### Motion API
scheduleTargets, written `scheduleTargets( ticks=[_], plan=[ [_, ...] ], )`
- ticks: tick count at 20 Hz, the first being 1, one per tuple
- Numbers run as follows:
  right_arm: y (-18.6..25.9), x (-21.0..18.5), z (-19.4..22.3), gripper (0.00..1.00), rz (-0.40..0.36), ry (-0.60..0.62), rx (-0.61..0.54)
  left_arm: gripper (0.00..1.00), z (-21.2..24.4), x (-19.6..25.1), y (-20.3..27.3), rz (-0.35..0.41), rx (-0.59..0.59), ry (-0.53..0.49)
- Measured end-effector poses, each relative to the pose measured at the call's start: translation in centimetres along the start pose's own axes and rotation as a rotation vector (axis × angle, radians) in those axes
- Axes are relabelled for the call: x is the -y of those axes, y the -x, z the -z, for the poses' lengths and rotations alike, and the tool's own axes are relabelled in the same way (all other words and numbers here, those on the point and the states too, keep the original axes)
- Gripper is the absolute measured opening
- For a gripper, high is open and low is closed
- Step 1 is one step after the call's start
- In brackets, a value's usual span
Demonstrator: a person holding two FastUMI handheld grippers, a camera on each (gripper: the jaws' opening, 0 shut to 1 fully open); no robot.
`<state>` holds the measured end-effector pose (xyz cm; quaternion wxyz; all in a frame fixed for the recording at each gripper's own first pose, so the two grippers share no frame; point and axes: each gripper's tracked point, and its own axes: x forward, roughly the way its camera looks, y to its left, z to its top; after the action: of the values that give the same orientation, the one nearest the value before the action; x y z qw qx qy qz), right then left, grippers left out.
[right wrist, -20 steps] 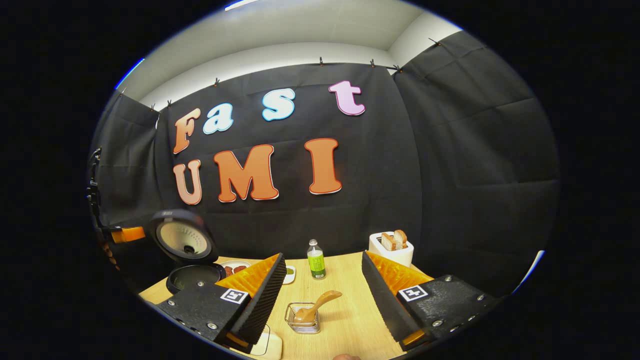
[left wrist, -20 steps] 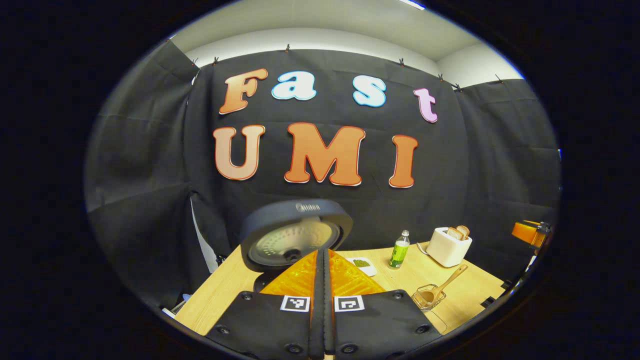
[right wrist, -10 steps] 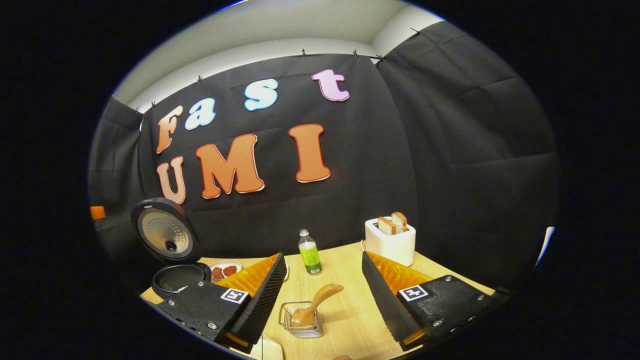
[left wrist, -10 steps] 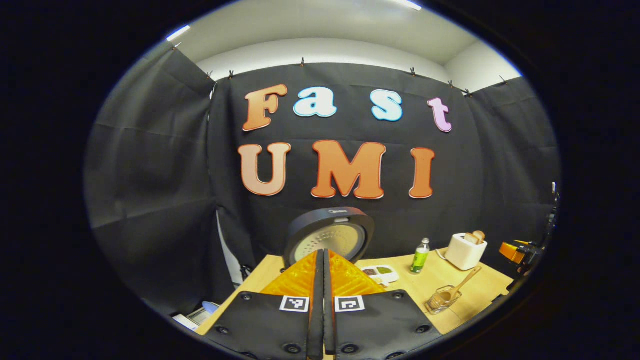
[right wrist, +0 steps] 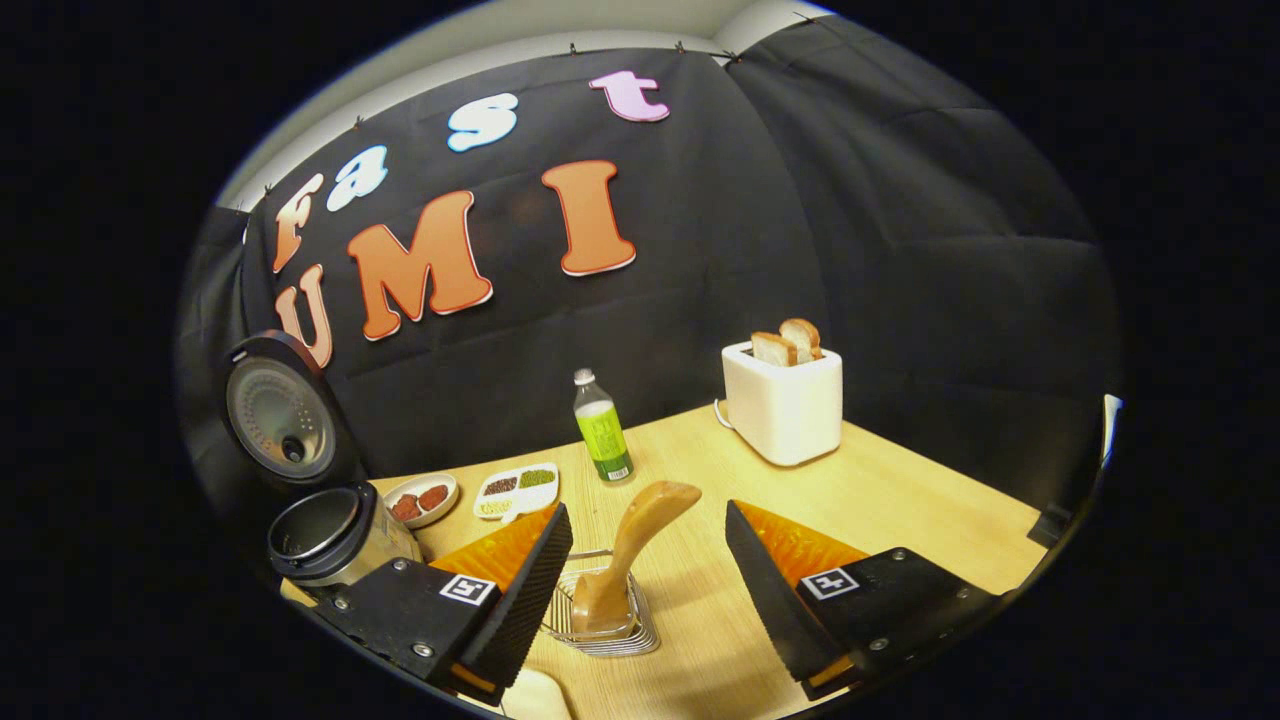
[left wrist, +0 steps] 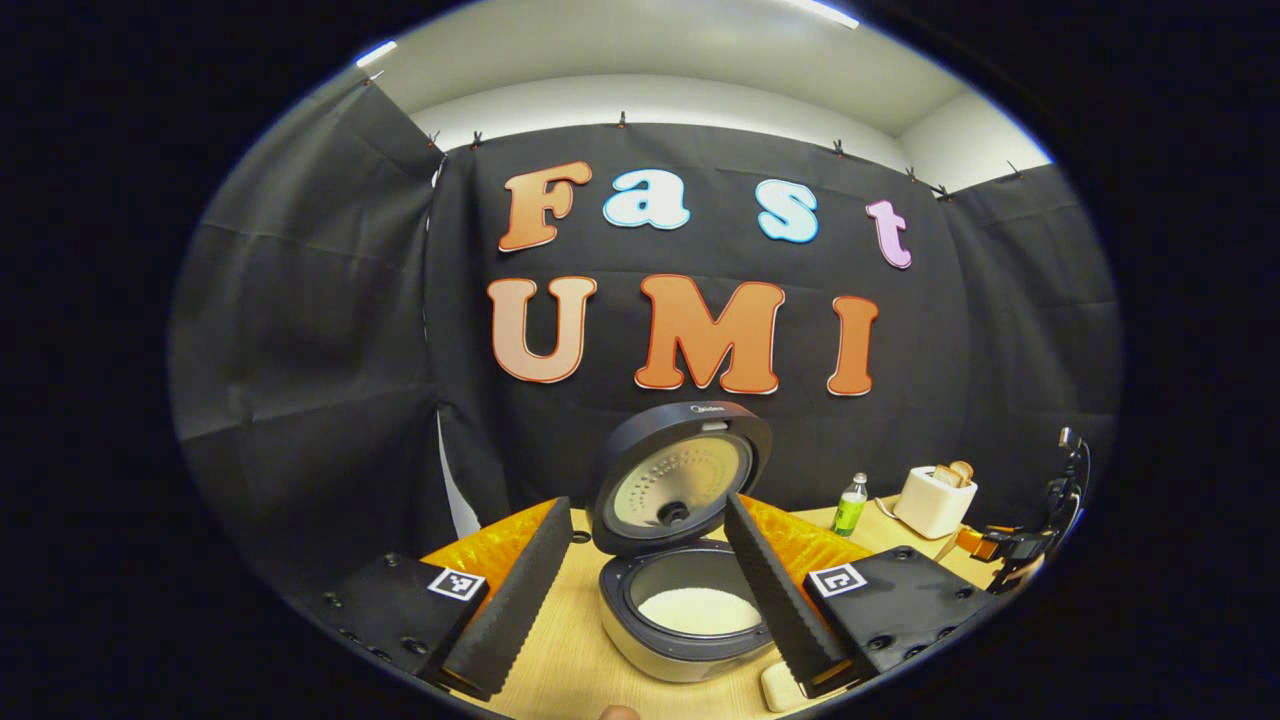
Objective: Close the left gripper, press the button to open the rice cooker; take a wooden spoon from the chopstick holder with the right hand, scoop a spoonful of rice and pour it into the rice cooker, then put the wooden spoon back into the chopstick holder.
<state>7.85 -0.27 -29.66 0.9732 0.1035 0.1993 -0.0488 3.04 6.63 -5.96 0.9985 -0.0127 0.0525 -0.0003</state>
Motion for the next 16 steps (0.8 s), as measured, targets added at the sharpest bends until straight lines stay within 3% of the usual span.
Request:
scheduleTargets(
  ticks=[1,3,7,8,12,14,16],
  plan=[
    [-0.5,-0.1,0.8,0.95,0.002,-0.017,-0.027,1.0,0.0,-0.6,0.0,-0.01,0.009,0.003],
    [-1.8,-0.3,2.0,0.92,0.009,-0.052,-0.068,1.0,0.0,-1.5,0.2,-0.023,0.02,0.006],
    [-3.1,0.0,2.0,0.7,0.046,-0.107,-0.068,0.97,0.1,-3.0,0.7,-0.031,0.024,-0.006],
    [-3.2,-0.2,1.5,0.58,0.035,-0.116,-0.058,0.96,-0.2,-3.3,0.8,-0.032,0.026,-0.002],
    [-2.7,-2.5,0.8,0.28,-0.036,-0.163,-0.065,0.97,-0.8,-4.8,1.3,-0.052,0.043,0.003],
    [-2.4,-3.7,0.6,0.16,-0.056,-0.141,-0.051,0.97,-0.7,-4.4,1.9,-0.037,0.042,0.005],
    [-1.6,-4.5,-0.8,0.1,-0.063,-0.084,-0.005,0.96,-0.8,-4.1,2.1,-0.026,0.045,-0.001]
  ],
)
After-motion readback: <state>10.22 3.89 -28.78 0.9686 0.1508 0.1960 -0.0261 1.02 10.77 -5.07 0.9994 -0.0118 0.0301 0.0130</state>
